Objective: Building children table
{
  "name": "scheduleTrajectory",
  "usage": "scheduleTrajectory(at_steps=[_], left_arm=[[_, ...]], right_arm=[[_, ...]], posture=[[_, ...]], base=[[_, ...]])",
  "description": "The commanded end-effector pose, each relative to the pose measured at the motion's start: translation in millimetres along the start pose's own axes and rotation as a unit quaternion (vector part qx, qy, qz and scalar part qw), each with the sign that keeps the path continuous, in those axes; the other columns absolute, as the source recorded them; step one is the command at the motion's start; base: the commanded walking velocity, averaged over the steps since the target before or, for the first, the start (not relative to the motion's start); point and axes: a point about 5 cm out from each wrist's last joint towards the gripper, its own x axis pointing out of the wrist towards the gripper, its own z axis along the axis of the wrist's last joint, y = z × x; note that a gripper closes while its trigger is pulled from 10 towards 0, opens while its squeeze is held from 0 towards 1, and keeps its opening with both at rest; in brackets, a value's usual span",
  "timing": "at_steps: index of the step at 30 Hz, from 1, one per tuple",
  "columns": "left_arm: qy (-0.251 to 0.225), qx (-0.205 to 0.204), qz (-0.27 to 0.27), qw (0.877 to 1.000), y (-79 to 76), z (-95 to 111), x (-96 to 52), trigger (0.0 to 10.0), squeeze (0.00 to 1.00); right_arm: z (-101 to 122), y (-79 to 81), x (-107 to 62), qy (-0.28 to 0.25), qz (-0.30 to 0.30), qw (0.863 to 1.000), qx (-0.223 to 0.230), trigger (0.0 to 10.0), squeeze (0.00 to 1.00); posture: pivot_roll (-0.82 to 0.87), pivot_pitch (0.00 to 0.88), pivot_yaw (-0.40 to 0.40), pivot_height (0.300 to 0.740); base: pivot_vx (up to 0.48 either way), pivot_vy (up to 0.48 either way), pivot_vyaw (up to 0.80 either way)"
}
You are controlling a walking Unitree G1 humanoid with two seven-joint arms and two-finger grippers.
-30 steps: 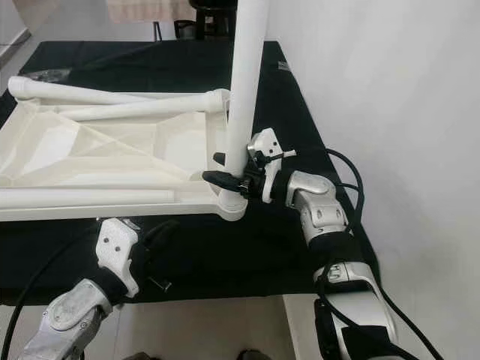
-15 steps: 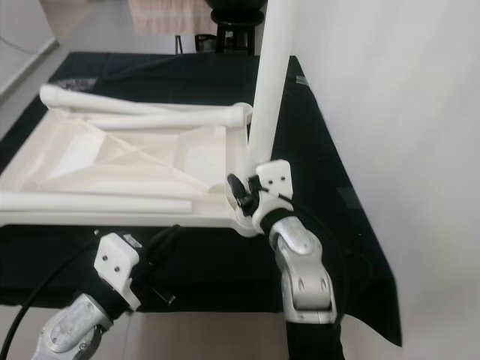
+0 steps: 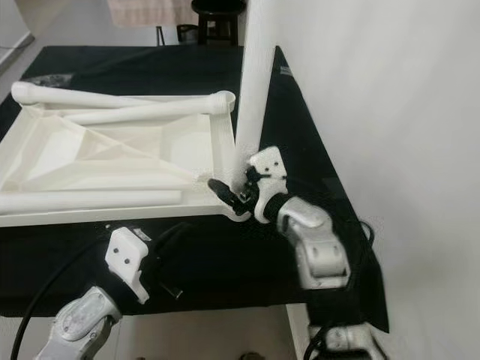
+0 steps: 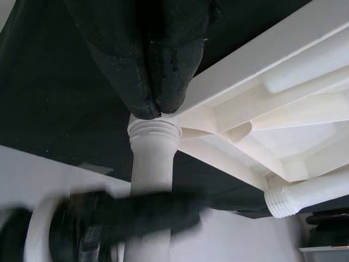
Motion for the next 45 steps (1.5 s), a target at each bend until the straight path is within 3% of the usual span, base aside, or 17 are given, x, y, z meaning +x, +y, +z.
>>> scheduleTrajectory(at_steps=[1, 7, 12, 13, 14, 15, 24, 28, 30, 33, 34, 36, 37, 39, 43, 44, 45], left_arm=[[0.003, -0.008, -0.007, 1.0, -2.4, -3.6, -1.6, 10.0, 0.0], [0.005, -0.014, -0.01, 1.0, -2.3, -7.2, -0.5, 10.0, 0.0], [0.006, -0.015, -0.011, 1.0, -2.3, -9.1, -1.4, 10.0, 0.0], [0.007, -0.017, -0.012, 1.0, -2.3, -10.2, -2.5, 10.0, 0.0], [0.007, -0.017, -0.013, 1.0, -2.3, -11.0, -3.2, 10.0, 0.0], [0.008, -0.018, -0.014, 1.0, -2.5, -11.6, -4.0, 10.0, 0.0], [0.01, -0.023, -0.019, 1.0, -3.6, -13.4, -8.8, 10.0, 0.0], [0.01, -0.025, -0.022, 0.999, -4.8, -13.9, -11.1, 10.0, 0.0], [0.009, -0.025, -0.022, 0.999, -4.6, -13.5, -12.5, 10.0, 0.0], [0.009, -0.025, -0.021, 0.999, -4.4, -13.4, -12.9, 10.0, 0.0], [0.009, -0.023, -0.02, 0.999, -2.1, -12.1, -14.6, 10.0, 0.0], [0.009, -0.023, -0.02, 0.999, -2.1, -12.1, -14.6, 10.0, 0.0], [0.009, -0.022, -0.02, 1.0, -0.9, -11.6, -15.2, 10.0, 0.0], [0.011, -0.024, -0.021, 0.999, 0.8, -12.0, -14.7, 10.0, 0.0], [0.012, -0.028, -0.026, 0.999, 0.4, -13.1, -12.3, 10.0, 0.0], [0.011, -0.029, -0.028, 0.999, -0.6, -14.0, -9.5, 10.0, 0.0], [0.011, -0.029, -0.028, 0.999, -0.6, -14.0, -9.5, 10.0, 0.0]], right_arm=[[-1.8, 2.0, 1.3, -0.001, 0.046, 0.999, 0.002, 10.0, 0.0], [-7.5, -16.3, 2.6, 0.026, 0.142, 0.99, 0.004, 10.0, 0.0], [-13.0, -21.0, 5.9, 0.038, 0.153, 0.987, 0.01, 10.0, 0.0], [-15.6, -24.9, 8.3, 0.041, 0.154, 0.987, 0.019, 8.5, 0.0], [-17.0, -27.2, 9.9, 0.041, 0.154, 0.987, 0.027, 8.5, 0.0], [-18.8, -28.9, 11.4, 0.042, 0.153, 0.987, 0.036, 0.0, 0.0], [-34.3, -33.2, 11.6, 0.047, 0.145, 0.987, 0.052, 0.0, 0.0], [-57.2, -39.4, 2.1, 0.097, 0.024, 0.995, 0.02, 0.0, 0.0], [-67.5, -35.5, -1.9, 0.113, -0.075, 0.991, 0.021, 0.0, 0.0], [-70.8, -34.0, -3.8, 0.12, -0.111, 0.986, 0.023, 0.0, 0.0], [-76.6, -10.9, -9.7, 0.097, -0.279, 0.954, 0.055, 0.0, 0.0], [-76.6, -10.9, -9.7, 0.097, -0.279, 0.954, 0.055, 0.0, 0.0], [-78.7, 12.8, -13.1, 0.088, -0.309, 0.943, 0.085, 0.0, 0.0], [-63.4, 30.1, -8.4, 0.065, -0.292, 0.953, 0.054, 0.0, 0.0], [-60.1, 20.7, -1.7, 0.065, -0.29, 0.954, 0.032, 0.0, 0.0], [-61.1, 12.6, 1.4, 0.067, -0.292, 0.954, 0.028, 10.0, 0.0], [-61.1, 12.6, 1.4, 0.067, -0.292, 0.954, 0.028, 10.0, 0.0]], posture=[[0.03, 0.088, -0.053, 0.74], [0.04, 0.075, -0.059, 0.74], [0.04, 0.074, -0.059, 0.74], [0.04, 0.075, -0.06, 0.74], [0.04, 0.075, -0.06, 0.74], [0.04, 0.077, -0.06, 0.74], [0.04, 0.095, -0.059, 0.74], [0.04, 0.106, -0.077, 0.74], [0.05, 0.113, -0.085, 0.74], [0.05, 0.113, -0.085, 0.74], [0.04, 0.133, -0.068, 0.74], [0.04, 0.133, -0.068, 0.74], [0.03, 0.134, -0.058, 0.74], [0.01, 0.125, -0.025, 0.74], [0.01, 0.118, -0.032, 0.74], [0.01, 0.117, -0.04, 0.74], [0.01, 0.117, -0.04, 0.74]], base=[[0.0, 0.0, 0.0], [0.0, 0.0, 0.0], [0.0, 0.0, 0.0], [0.0, 0.0, 0.0], [0.0, 0.0, 0.0], [0.0, 0.0, 0.0], [0.0, 0.0, 0.0], [0.0, 0.0, 0.0], [0.0, 0.0, 0.0], [0.0, 0.0, 0.0], [0.0, 0.0, 0.0], [0.0, 0.0, 0.0], [0.0, 0.0, 0.0], [0.0, 0.0, 0.0], [0.0, 0.0, 0.0], [0.0, 0.0, 0.0], [0.0, 0.0, 0.0]])
